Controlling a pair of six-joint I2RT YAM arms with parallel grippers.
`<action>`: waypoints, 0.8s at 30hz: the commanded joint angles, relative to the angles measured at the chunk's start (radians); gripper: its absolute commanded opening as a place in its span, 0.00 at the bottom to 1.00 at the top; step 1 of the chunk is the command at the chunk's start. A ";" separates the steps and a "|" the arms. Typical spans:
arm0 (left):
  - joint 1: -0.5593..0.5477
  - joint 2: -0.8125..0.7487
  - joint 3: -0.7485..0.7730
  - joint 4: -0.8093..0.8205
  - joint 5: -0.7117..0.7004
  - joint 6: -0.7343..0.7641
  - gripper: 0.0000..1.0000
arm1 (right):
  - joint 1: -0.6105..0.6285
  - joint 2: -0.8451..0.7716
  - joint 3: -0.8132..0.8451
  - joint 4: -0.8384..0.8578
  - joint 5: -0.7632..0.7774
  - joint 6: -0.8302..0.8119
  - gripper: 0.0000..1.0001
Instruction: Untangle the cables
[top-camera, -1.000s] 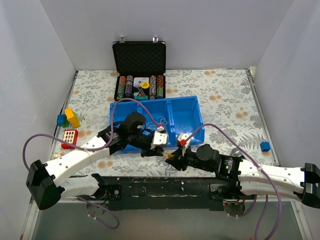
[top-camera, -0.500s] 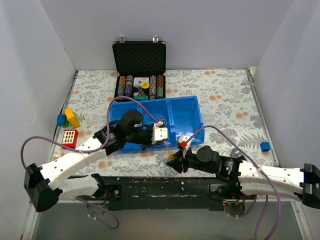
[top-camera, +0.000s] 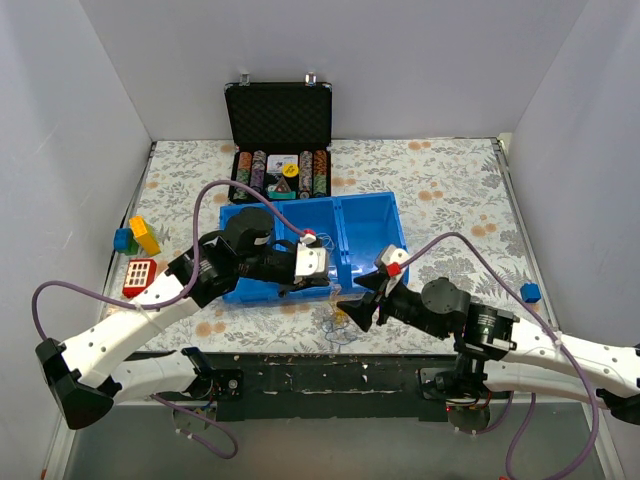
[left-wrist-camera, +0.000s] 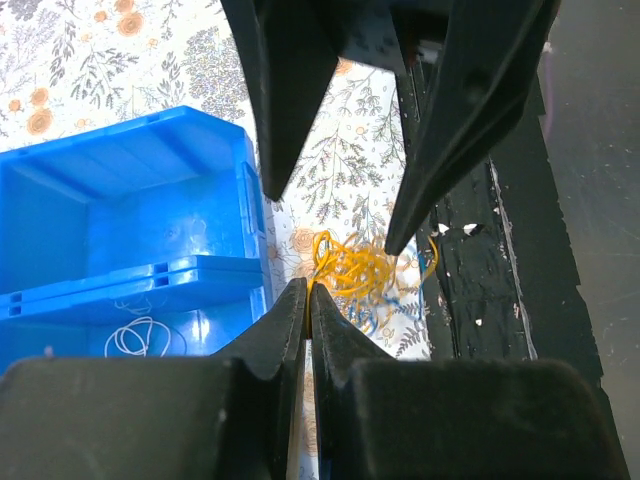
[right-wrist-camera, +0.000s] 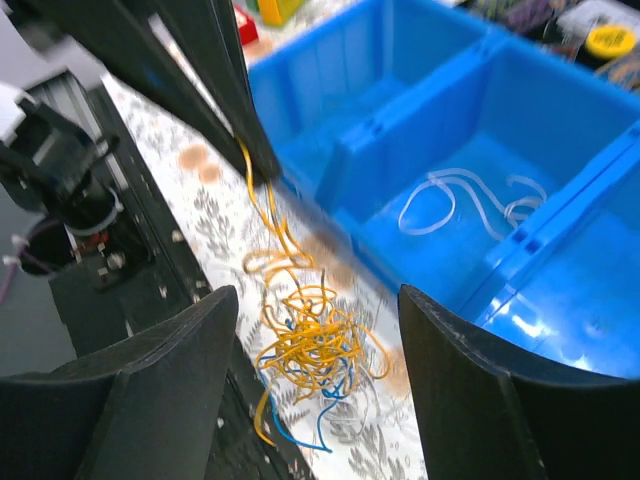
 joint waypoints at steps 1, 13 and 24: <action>0.002 -0.023 0.019 -0.036 0.029 0.014 0.00 | 0.002 0.010 0.093 -0.032 0.028 -0.069 0.74; 0.002 -0.015 0.082 -0.065 0.060 0.005 0.00 | 0.002 0.144 0.059 0.201 -0.007 -0.118 0.71; 0.002 0.017 0.243 -0.061 0.140 -0.095 0.00 | 0.002 0.291 0.035 0.372 -0.033 -0.106 0.44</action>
